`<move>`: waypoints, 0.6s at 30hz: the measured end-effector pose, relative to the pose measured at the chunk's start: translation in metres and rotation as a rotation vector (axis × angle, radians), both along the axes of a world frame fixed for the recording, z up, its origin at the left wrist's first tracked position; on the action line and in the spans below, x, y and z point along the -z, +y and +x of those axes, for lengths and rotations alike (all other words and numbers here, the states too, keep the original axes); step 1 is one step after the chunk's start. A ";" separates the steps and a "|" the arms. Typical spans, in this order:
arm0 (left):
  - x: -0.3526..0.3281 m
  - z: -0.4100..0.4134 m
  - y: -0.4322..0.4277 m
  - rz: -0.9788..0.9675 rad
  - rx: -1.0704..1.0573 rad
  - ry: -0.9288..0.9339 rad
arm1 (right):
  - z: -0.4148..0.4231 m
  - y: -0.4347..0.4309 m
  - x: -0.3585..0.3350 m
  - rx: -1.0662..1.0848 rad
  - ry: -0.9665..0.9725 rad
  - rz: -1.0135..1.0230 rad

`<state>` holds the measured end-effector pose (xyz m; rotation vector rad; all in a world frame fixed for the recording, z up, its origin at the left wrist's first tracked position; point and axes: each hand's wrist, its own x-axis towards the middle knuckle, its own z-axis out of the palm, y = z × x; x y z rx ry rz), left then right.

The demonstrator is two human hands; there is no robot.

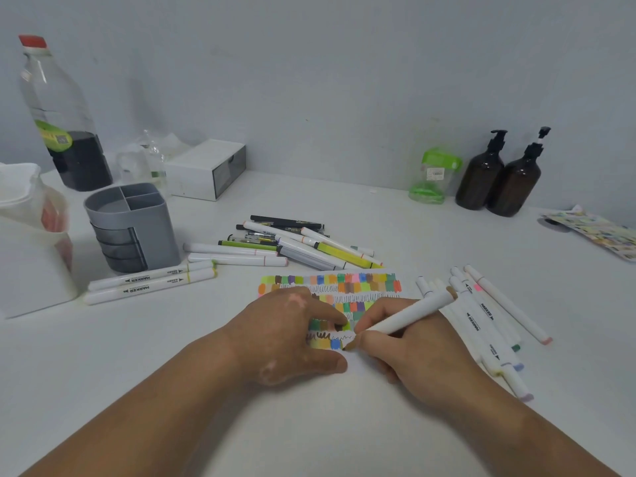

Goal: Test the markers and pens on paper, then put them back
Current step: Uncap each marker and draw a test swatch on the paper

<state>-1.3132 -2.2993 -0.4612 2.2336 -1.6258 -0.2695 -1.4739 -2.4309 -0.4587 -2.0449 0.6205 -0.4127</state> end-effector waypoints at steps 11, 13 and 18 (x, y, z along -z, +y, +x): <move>0.000 0.000 0.001 -0.007 0.004 0.003 | -0.001 0.001 -0.003 0.023 0.006 0.017; 0.000 0.000 0.001 -0.004 0.007 0.002 | -0.001 0.002 -0.004 0.012 0.020 0.016; -0.001 0.000 0.000 0.007 0.002 0.005 | -0.001 0.002 -0.005 0.024 0.015 0.001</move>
